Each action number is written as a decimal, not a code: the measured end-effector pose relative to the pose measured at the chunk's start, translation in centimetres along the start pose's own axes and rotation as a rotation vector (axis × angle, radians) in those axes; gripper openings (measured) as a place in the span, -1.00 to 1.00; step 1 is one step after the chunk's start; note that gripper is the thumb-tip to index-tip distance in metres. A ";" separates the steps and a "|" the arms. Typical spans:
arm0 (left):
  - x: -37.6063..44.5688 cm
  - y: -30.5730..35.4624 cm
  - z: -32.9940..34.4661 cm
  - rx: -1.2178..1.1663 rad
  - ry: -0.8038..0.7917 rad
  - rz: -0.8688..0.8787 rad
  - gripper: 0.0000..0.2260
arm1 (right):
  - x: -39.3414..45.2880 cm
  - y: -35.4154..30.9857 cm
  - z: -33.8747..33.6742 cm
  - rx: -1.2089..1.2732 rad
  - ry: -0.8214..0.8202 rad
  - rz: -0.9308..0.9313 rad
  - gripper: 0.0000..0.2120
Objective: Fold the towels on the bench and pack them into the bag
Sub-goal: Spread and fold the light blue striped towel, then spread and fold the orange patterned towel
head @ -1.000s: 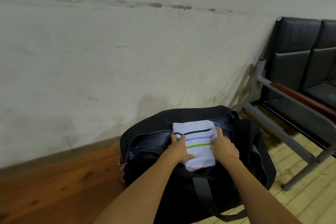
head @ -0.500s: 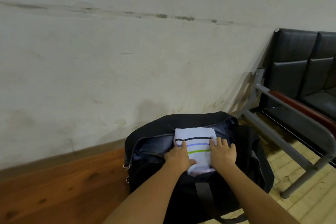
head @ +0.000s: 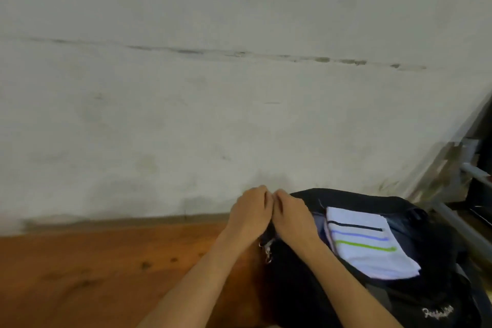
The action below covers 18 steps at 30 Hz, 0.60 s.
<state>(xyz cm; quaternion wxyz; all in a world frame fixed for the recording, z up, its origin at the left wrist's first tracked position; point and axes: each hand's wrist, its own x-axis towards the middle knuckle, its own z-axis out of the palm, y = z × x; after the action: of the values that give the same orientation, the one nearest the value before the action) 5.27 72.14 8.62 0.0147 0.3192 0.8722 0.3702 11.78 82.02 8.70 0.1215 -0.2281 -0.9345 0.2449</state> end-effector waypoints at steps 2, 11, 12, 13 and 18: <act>-1.7 -3.9 -3.1 -0.011 0.044 -0.060 -0.71 | -0.4 -4.0 2.7 0.126 -0.075 -0.062 -0.75; -12.9 -20.1 -15.6 0.037 0.150 -0.394 -0.69 | -4.1 -19.9 15.3 0.182 -0.359 -0.304 -0.63; -14.1 -21.4 -17.0 0.050 0.169 -0.414 -0.69 | -4.6 -21.5 16.3 0.184 -0.378 -0.298 -0.59; -15.2 -22.6 -18.3 0.069 0.183 -0.445 -0.69 | -4.9 -22.7 17.3 0.167 -0.397 -0.309 -0.57; -22.5 -30.4 -25.2 0.141 0.308 -0.619 -0.83 | -7.7 -30.0 23.0 0.121 -0.476 -0.383 -0.50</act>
<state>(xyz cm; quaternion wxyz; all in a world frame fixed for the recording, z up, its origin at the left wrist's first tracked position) 0.01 27.47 2.25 -0.0278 -0.0195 0.9430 0.3311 -0.35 45.77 3.59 -0.0437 0.0233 -0.9464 0.3193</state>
